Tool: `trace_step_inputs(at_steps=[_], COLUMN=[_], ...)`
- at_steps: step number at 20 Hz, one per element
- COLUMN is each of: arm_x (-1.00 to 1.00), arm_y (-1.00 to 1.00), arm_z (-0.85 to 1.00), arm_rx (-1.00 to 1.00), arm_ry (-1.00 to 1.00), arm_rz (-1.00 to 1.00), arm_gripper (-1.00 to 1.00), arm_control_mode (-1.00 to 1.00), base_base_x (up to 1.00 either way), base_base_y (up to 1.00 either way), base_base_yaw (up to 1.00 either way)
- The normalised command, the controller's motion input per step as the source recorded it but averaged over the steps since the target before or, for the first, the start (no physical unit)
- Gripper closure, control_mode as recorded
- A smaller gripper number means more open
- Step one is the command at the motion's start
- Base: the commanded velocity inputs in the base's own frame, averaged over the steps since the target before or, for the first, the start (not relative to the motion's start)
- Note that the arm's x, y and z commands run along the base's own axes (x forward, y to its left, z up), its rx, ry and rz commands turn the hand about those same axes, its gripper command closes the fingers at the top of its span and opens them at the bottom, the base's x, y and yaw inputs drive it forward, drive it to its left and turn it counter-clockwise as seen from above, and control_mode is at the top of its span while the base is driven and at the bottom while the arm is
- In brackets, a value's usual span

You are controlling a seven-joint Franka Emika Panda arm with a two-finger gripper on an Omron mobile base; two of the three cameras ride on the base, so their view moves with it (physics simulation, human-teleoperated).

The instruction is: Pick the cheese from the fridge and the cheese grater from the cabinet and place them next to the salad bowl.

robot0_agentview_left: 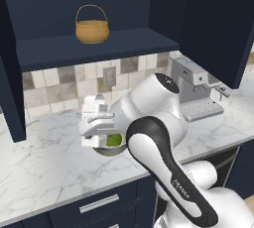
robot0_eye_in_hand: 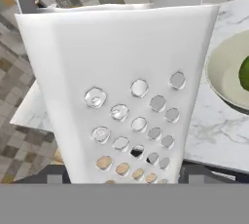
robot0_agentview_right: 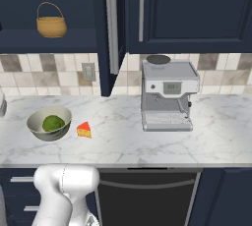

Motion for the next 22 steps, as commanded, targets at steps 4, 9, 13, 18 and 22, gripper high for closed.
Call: trace_step_inputs(at_steps=[4, 9, 13, 18, 22], arm_x=[0.00, 0.13, 0.46, 0.45, 0.29], arm_y=[0.00, 0.00, 0.03, 0.19, 0.49], arm_z=[-0.36, -0.36, -0.44, -0.23, -0.13], arm_rx=[-0.14, -0.16, -0.16, -0.11, -0.07], arm_ry=[0.08, 0.07, 0.07, 0.04, 0.00], arm_rz=[-0.04, -0.13, -0.18, -0.17, -0.03], arm_gripper=[1.00, 1.00, 1.00, 1.00, 1.00], arm_control_mode=[-1.00, -1.00, -1.00, -1.00, -1.00], base_base_x=[0.00, 0.00, 0.00, 0.00, 0.00], base_base_y=[0.00, 0.00, 0.00, 0.00, 0.00], base_base_yaw=[0.00, 0.00, 0.00, 0.00, 0.00])
